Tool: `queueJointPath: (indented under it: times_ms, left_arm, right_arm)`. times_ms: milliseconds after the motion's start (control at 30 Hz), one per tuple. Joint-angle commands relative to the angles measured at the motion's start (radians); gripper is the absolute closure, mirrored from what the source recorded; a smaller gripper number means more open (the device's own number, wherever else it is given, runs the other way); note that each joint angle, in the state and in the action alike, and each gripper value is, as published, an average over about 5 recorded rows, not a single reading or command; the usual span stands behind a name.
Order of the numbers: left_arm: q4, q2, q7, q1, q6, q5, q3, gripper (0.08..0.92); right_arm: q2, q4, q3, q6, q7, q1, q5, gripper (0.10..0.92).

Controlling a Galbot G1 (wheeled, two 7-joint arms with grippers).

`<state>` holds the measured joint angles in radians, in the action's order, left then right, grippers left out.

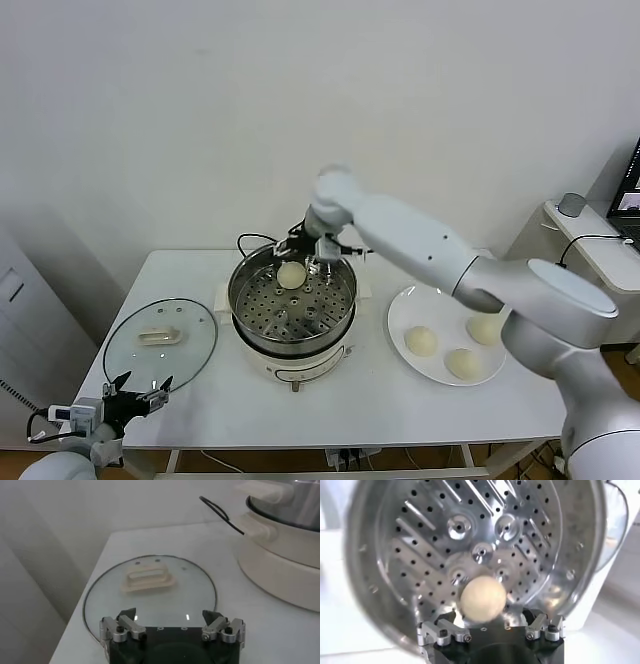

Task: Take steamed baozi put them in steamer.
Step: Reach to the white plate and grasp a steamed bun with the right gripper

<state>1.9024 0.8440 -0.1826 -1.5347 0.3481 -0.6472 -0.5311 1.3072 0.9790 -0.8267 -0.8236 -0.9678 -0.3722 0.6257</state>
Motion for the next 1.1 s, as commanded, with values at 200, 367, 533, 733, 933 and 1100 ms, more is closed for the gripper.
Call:
queueJointPath:
  times_ms: [200, 367, 533, 733, 933, 1100]
  left_arm:
    - [0.003, 0.001, 0.000, 0.002, 0.000, 0.000, 0.002, 0.177]
    - [0.003, 0.001, 0.000, 0.003, -0.001, -0.001, 0.002, 0.177]
    - [0.004, 0.003, 0.001, 0.006, 0.000, -0.001, 0.004, 0.177]
    - [0.011, 0.005, 0.000, 0.009, 0.002, -0.002, 0.005, 0.177]
    - [0.011, 0.006, 0.000, 0.006, 0.001, -0.002, 0.004, 0.177]
    - [0.014, 0.009, 0.000, 0.003, 0.001, -0.002, 0.002, 0.177]
  right_arm:
    - [-0.123, -0.157, -0.119, -0.041, -0.208, -0.199, -0.523, 0.203]
    - [-0.238, -0.149, -0.270, 0.123, -0.272, -0.230, -0.735, 0.203]
    - [-0.316, -0.133, -0.378, 0.313, -0.286, -0.232, -0.826, 0.203]
    - [-0.390, -0.067, -0.496, 0.481, -0.290, -0.223, -0.962, 0.203]
    - [-0.429, -0.022, -0.530, 0.566, -0.276, -0.175, -0.990, 0.203]
    - [-0.444, -0.007, -0.533, 0.615, -0.255, -0.119, -1.003, 0.203]
